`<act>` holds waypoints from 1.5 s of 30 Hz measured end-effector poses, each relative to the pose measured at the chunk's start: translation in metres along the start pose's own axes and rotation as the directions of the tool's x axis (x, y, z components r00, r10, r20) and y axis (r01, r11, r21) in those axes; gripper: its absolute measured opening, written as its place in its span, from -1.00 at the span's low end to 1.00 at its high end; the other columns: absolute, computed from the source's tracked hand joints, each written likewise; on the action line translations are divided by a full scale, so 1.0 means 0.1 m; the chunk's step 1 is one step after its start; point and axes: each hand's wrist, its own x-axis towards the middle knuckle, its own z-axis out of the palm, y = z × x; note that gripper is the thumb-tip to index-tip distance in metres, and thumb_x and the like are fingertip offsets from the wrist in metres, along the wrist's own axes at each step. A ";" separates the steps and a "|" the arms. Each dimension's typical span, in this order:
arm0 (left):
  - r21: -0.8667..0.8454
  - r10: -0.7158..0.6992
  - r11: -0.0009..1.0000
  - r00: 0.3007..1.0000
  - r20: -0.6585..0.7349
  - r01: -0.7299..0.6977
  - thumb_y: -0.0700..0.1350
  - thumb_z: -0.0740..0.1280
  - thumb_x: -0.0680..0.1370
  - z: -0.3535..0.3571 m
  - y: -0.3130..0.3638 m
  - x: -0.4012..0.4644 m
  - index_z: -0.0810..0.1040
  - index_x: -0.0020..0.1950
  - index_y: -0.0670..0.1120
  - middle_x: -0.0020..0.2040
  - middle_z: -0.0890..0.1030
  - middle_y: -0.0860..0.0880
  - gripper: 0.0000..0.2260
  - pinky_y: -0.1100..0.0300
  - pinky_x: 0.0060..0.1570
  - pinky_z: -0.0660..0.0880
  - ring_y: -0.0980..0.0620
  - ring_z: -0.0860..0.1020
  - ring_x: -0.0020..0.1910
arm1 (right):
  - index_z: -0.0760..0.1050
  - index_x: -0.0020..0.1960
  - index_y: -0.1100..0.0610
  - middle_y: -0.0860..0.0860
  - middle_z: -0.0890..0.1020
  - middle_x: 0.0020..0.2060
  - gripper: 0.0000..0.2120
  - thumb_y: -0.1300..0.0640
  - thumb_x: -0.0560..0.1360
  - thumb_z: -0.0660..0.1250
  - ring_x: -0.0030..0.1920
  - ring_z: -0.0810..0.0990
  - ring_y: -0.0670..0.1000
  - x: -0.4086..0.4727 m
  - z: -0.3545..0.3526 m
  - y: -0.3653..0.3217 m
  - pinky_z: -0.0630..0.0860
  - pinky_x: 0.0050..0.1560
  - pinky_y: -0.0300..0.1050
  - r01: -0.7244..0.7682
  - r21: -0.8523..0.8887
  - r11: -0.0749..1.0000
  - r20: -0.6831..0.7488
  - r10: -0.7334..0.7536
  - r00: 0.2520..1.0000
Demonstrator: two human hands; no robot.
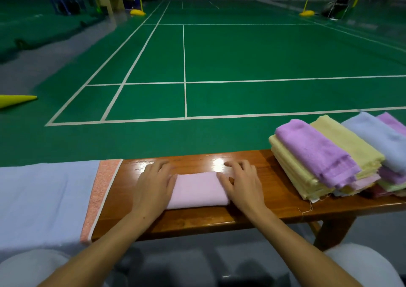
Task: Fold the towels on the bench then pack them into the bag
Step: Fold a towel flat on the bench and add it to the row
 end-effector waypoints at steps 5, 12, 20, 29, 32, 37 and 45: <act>0.060 0.050 0.996 0.948 0.314 -0.072 0.27 -0.18 0.69 0.13 0.07 -0.14 0.28 0.64 0.10 0.66 0.24 0.04 -0.40 0.01 0.59 0.17 0.02 0.17 0.64 | 0.25 0.62 -0.08 0.03 0.26 0.63 -0.49 -0.21 0.74 -0.04 0.61 0.20 0.11 -0.19 0.08 -0.13 0.22 0.59 0.14 0.446 -0.095 0.890 0.261 -0.410 0.874; 0.062 -0.070 0.997 0.959 0.275 0.055 0.31 0.17 0.65 -0.10 -0.02 -0.03 0.47 0.47 0.05 0.40 0.55 0.02 -0.49 0.05 0.28 0.47 0.01 0.49 0.36 | 0.22 0.63 -0.07 0.00 0.37 0.54 -0.45 -0.22 0.70 -0.07 0.42 0.37 0.13 -0.20 0.04 -0.02 0.40 0.41 0.10 0.371 -0.195 0.908 0.356 -0.286 0.889; -0.183 -0.380 0.814 0.743 0.552 0.552 0.31 0.46 0.49 -0.14 -0.01 0.08 0.53 -0.04 -0.06 -0.12 0.61 -0.02 -0.56 0.12 -0.24 0.43 0.01 0.55 -0.17 | 0.35 0.51 -0.11 -0.03 0.49 0.31 -0.34 -0.40 0.51 0.18 0.25 0.44 0.06 -0.25 -0.07 -0.07 0.45 0.25 0.05 0.270 -0.101 0.958 0.409 -0.208 0.889; -0.675 0.037 0.722 0.965 0.261 0.155 -0.02 0.53 0.54 -0.35 0.34 0.22 0.59 0.07 -0.03 -0.04 0.68 -0.03 -0.80 -0.05 -0.06 0.61 -0.03 0.66 -0.04 | 0.31 0.42 -0.08 -0.13 0.56 0.29 -0.28 -0.28 0.42 0.54 0.20 0.57 -0.19 -0.06 -0.21 -0.08 0.60 0.11 -0.16 -0.144 0.493 0.858 0.488 -0.136 0.862; -0.683 -0.086 0.694 0.968 0.236 0.229 0.05 0.52 0.55 -0.30 0.33 0.27 0.60 0.05 -0.01 -0.05 0.69 -0.05 -0.80 -0.15 -0.08 0.63 -0.11 0.67 -0.03 | 0.33 0.29 -0.09 -0.13 0.57 0.14 -0.45 -0.11 0.46 0.56 0.08 0.60 -0.17 -0.05 -0.31 -0.05 0.58 -0.07 -0.25 -0.205 0.545 0.813 0.499 -0.117 0.859; -0.653 -0.180 0.695 0.952 0.247 0.301 -0.02 0.50 0.57 -0.05 0.61 0.49 0.59 0.05 -0.08 -0.05 0.67 -0.07 -0.82 0.20 -0.34 0.60 -0.10 0.66 -0.03 | 0.30 0.39 -0.06 -0.14 0.54 0.07 -0.48 0.04 0.51 0.44 0.04 0.57 -0.08 -0.11 -0.60 0.11 0.59 0.08 -0.01 -0.154 0.522 0.839 0.364 -0.056 0.930; -0.609 -0.107 0.705 0.903 0.417 0.365 0.32 0.52 0.32 0.62 1.64 1.30 0.50 0.15 0.09 0.05 0.65 -0.07 -0.47 -0.24 0.05 0.64 -0.14 0.67 0.03 | 0.50 0.31 -0.01 0.02 0.60 0.12 -0.67 -0.05 0.58 0.35 0.00 0.61 0.07 -0.16 -1.03 0.58 0.52 -0.15 -0.10 -0.150 -0.167 0.975 -0.134 0.128 0.983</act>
